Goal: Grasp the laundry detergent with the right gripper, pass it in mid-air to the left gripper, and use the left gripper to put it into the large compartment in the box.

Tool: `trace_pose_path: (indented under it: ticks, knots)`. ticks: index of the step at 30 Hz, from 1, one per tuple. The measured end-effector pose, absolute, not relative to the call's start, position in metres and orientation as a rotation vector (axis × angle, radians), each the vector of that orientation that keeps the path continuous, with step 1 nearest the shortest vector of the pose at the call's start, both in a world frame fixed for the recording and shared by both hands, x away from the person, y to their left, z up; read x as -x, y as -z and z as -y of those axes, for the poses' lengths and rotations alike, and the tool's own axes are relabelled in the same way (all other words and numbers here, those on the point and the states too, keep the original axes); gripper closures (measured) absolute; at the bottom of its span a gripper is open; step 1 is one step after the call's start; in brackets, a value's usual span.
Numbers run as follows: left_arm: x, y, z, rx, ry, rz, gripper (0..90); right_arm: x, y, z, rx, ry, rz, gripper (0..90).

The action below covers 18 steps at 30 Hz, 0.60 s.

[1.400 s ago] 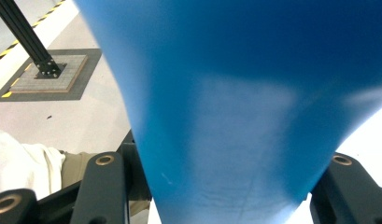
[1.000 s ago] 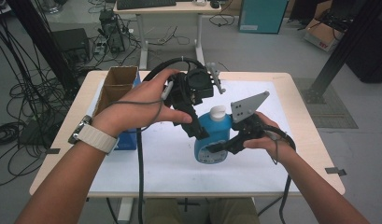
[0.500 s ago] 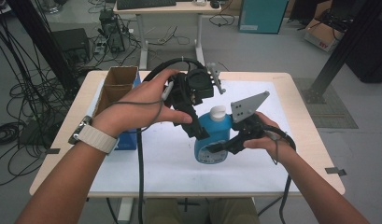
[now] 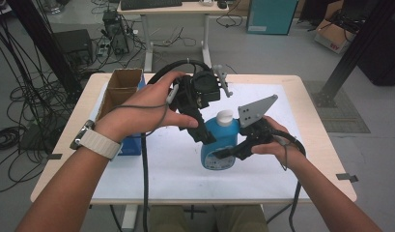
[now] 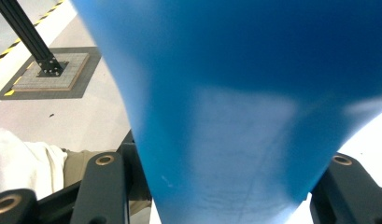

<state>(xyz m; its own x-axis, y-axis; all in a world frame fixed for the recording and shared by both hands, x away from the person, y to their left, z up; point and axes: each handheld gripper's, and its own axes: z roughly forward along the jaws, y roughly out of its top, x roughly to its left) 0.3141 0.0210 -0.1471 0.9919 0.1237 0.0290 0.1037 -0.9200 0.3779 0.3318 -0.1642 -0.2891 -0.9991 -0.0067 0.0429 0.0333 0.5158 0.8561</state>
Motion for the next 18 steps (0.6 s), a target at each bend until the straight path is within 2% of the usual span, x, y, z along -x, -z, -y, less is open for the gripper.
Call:
trace_pose_path:
  ticks: [18]
  knots:
    - [-0.317,0.154,-0.009,-2.761,-0.079,-0.156,5.4,-0.332,0.289,0.163,0.018,1.520,2.699,43.1]
